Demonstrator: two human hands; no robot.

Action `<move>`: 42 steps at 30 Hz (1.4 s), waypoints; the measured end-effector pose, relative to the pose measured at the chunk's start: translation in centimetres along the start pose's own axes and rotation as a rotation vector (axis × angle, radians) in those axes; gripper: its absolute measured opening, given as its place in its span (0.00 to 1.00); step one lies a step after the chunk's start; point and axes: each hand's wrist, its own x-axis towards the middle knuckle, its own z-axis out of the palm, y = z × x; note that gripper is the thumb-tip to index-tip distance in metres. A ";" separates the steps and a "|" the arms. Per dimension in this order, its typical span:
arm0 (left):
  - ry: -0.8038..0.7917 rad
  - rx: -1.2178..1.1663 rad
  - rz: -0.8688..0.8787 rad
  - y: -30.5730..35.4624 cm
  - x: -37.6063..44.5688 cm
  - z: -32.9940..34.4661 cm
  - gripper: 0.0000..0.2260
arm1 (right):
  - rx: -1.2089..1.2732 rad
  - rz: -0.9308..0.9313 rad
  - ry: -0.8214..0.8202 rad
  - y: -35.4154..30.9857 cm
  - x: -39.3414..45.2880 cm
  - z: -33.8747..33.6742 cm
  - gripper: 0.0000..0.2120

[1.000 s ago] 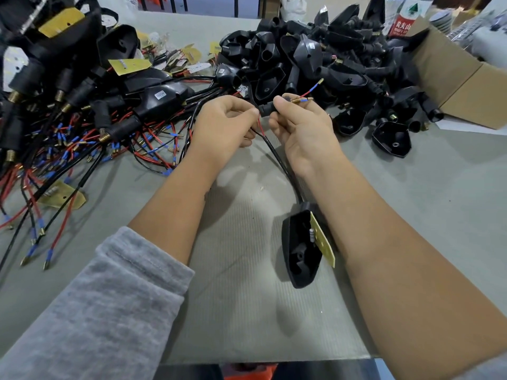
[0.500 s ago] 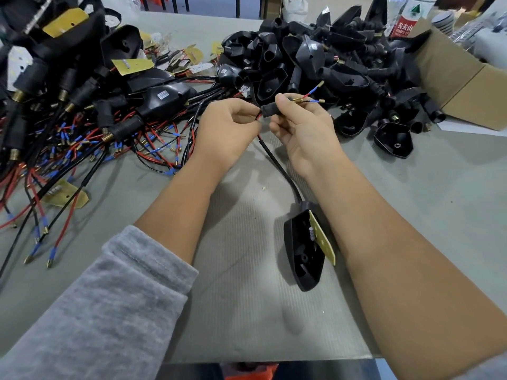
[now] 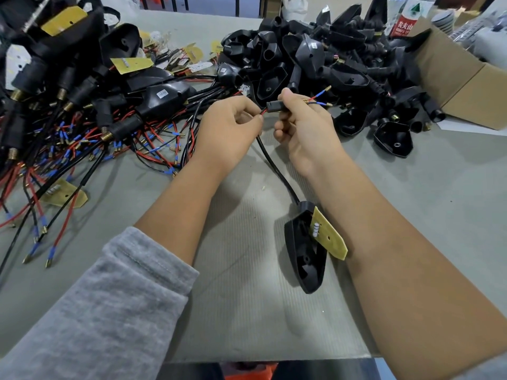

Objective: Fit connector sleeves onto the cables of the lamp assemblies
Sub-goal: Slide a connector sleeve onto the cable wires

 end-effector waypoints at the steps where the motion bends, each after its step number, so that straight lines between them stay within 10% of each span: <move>1: 0.002 0.000 0.003 0.0 0.0 0.0 0.04 | -0.020 -0.002 -0.005 0.0 0.0 0.0 0.06; 14: -0.086 -0.018 -0.067 -0.1 0.1 0.3 0.08 | 0.338 -0.005 -0.012 -0.2 0.2 -0.2 0.03; 20: -0.133 -0.276 -0.144 0.3 0.0 0.5 0.09 | 0.245 -0.066 -0.018 -0.1 0.2 -0.5 0.05; 34: -0.110 -0.072 -0.087 0.3 0.0 0.2 0.08 | -0.281 -0.168 -0.043 0.1 -0.4 0.1 0.05; 42: -0.095 -0.284 -0.281 0.9 0.1 0.2 0.06 | -0.110 -0.225 -0.008 0.1 -0.3 0.1 0.02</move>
